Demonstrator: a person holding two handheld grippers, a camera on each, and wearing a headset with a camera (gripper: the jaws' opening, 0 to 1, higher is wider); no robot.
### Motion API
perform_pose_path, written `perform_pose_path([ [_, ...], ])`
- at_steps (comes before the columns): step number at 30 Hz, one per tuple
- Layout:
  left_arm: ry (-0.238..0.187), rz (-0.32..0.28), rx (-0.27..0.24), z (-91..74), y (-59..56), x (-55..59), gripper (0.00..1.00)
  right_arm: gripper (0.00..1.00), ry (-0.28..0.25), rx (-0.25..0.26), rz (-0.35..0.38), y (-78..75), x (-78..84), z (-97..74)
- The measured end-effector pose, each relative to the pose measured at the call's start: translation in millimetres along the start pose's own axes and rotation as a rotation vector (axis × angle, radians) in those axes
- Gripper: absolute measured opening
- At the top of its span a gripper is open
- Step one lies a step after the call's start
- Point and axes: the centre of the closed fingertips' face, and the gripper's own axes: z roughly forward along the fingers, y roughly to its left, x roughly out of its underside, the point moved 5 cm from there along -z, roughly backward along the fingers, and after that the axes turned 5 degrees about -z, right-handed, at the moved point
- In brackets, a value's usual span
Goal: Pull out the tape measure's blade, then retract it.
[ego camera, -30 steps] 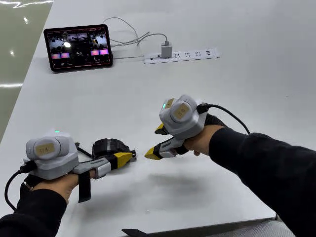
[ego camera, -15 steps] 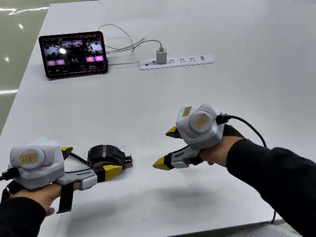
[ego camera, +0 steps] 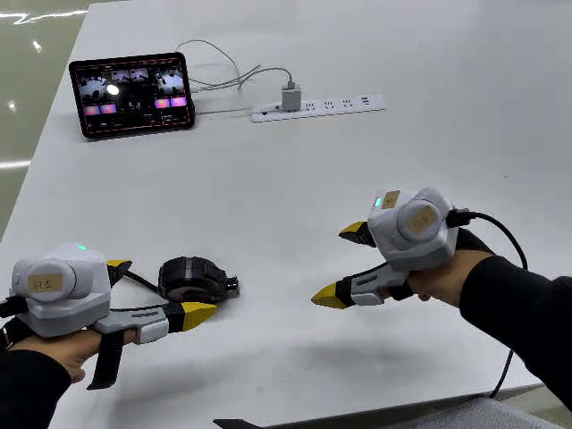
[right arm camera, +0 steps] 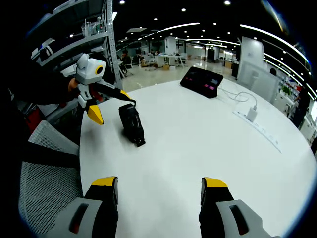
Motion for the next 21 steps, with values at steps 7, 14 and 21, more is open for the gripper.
perform_pose_path([
  [7,0.026,0.052,0.014,-5.8,0.0,3.5,0.99,0.69,0.000,0.014,0.022,-3.0,12.3,-10.9],
  [14,0.033,0.091,0.036,-10.9,-0.3,6.2,0.99,0.76,0.010,0.010,-0.008,-1.8,26.5,-19.7],
  [21,0.029,0.091,0.043,-19.4,4.1,6.6,0.99,0.83,-0.018,0.027,0.030,-5.9,37.2,-34.7],
])
